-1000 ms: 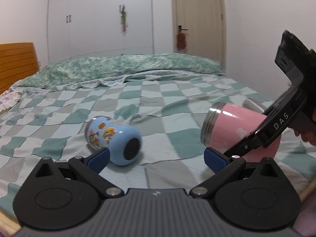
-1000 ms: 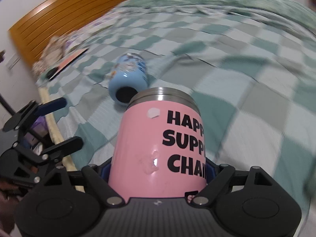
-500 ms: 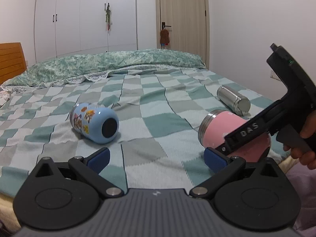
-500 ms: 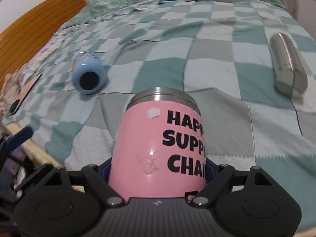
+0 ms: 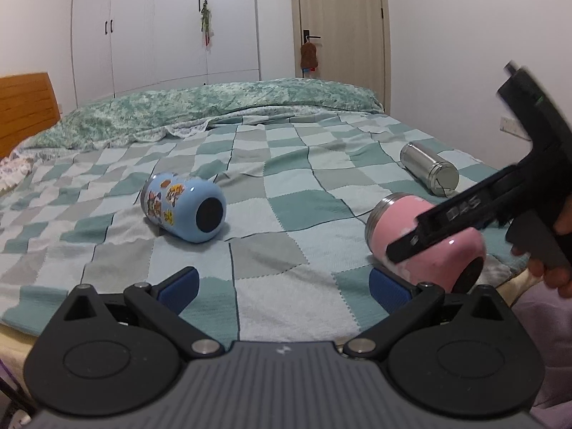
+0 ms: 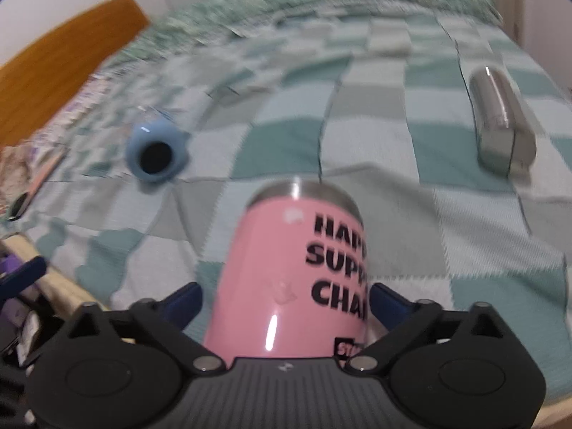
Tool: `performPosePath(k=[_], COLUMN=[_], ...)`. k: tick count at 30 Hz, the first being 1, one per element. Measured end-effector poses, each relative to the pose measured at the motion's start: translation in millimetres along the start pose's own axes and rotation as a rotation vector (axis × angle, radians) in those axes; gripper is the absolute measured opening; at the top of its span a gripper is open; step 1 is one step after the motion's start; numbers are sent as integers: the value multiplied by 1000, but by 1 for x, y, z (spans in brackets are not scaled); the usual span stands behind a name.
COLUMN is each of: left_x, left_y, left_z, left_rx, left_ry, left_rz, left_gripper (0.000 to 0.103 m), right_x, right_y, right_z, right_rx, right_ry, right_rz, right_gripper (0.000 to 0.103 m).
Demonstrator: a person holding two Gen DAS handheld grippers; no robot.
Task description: Flip cup upright
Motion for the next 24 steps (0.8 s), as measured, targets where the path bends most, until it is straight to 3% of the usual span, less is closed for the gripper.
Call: performPosePath(k=[5,12,24], left_x=[-16,-41,-63], left_y=[1,-21,-89], left_z=[-25,-74,-109], left_rx=[-11,20,2], left_ry=[-40,-57,38], left_rz=[2,37,264], left_gripper=[103,103,103], right_x=[-10,-13,-14], right_y=[33,54,50], right_z=[-27,-86,-130], right_rx=[-33,-13,1], right_ry=[46,109,302], right_rz=[-78,-138,-196], right_gripper=[103,103,103])
Point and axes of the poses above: each gripper's, at about its wrist camera, not at the fingertips, and y roughly against the way its jaws point, z to its left, x to its underside, the point moved 9 cm from there along -y, roughly the way its jaws point, and after that the axes turned 8 degrees about x, right-handed, at the moved point
